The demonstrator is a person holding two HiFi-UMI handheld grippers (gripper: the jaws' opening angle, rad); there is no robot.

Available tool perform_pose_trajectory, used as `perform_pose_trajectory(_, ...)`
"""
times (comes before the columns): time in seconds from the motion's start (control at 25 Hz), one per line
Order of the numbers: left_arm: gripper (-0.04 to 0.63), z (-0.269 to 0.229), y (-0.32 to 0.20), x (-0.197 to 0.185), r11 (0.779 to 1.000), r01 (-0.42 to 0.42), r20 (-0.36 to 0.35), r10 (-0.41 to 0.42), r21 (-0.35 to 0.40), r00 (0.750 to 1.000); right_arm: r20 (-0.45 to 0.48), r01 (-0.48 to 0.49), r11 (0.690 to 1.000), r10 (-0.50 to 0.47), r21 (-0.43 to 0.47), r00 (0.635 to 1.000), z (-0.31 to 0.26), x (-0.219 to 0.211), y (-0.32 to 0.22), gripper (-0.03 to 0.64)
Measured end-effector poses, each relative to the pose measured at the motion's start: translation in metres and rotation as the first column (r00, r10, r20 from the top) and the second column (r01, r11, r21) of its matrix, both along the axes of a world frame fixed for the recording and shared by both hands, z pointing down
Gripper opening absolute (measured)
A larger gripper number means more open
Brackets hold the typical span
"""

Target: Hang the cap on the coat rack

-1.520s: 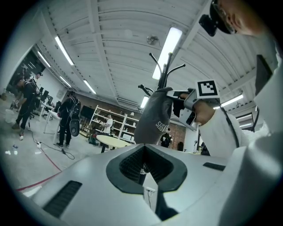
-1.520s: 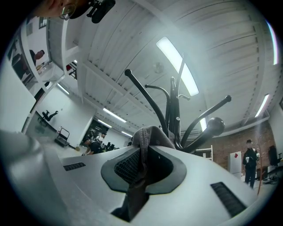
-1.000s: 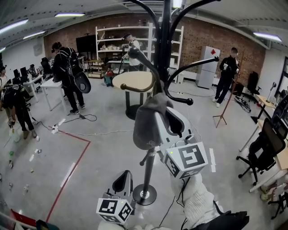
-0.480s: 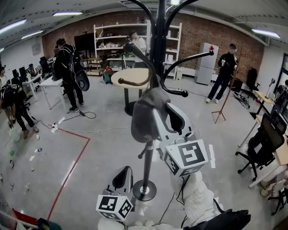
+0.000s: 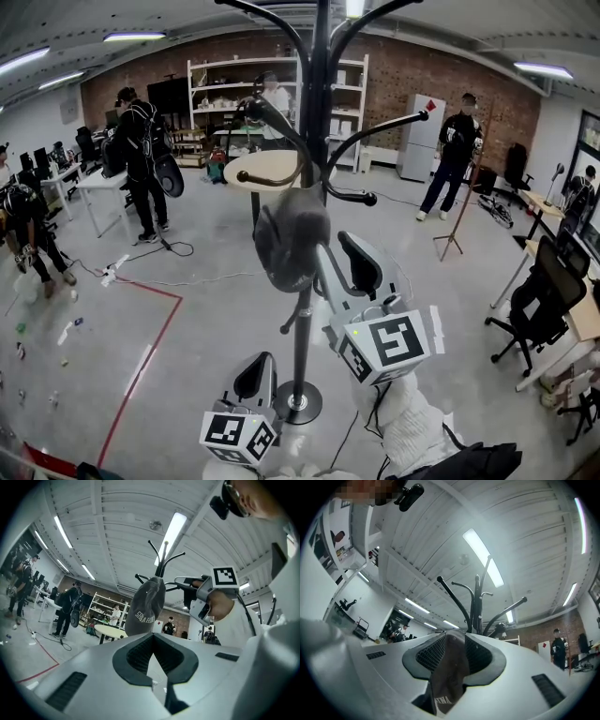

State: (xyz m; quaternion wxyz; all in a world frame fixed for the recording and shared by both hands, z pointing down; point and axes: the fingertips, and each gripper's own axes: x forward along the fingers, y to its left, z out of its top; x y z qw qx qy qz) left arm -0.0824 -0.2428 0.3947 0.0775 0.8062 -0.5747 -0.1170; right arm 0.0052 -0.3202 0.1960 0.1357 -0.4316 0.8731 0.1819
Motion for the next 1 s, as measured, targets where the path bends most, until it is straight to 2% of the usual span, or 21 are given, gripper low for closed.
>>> perform_pose_trajectory(0.28,0.002,0.003,0.002,0.002,1.0,-0.005,0.011,0.005,-0.01,1.0,-0.037,-0.01,0.997,0.007,-0.074,0.999,0.044,-0.005,0.001,0.102)
perform_pose_trajectory(0.44,0.002,0.004,0.001,0.003,1.0,-0.008,0.016,0.008,-0.017,1.0,-0.069,0.002,0.992,-0.011,-0.122,0.998,0.071,-0.013,0.004,0.06)
perform_pose_trajectory(0.68,0.002,0.011,-0.004,0.012,0.999,-0.023,0.026,0.024,-0.029,0.999,-0.13,-0.009,0.974,-0.021,-0.226,0.991,0.122,-0.01,0.002,0.041)
perform_pose_trajectory(1.0,0.002,0.019,-0.014,0.029,0.999,-0.021,0.065,0.024,-0.034,0.998,-0.159,-0.016,0.949,-0.036,-0.316,0.987,0.175,-0.004,0.013,0.011)
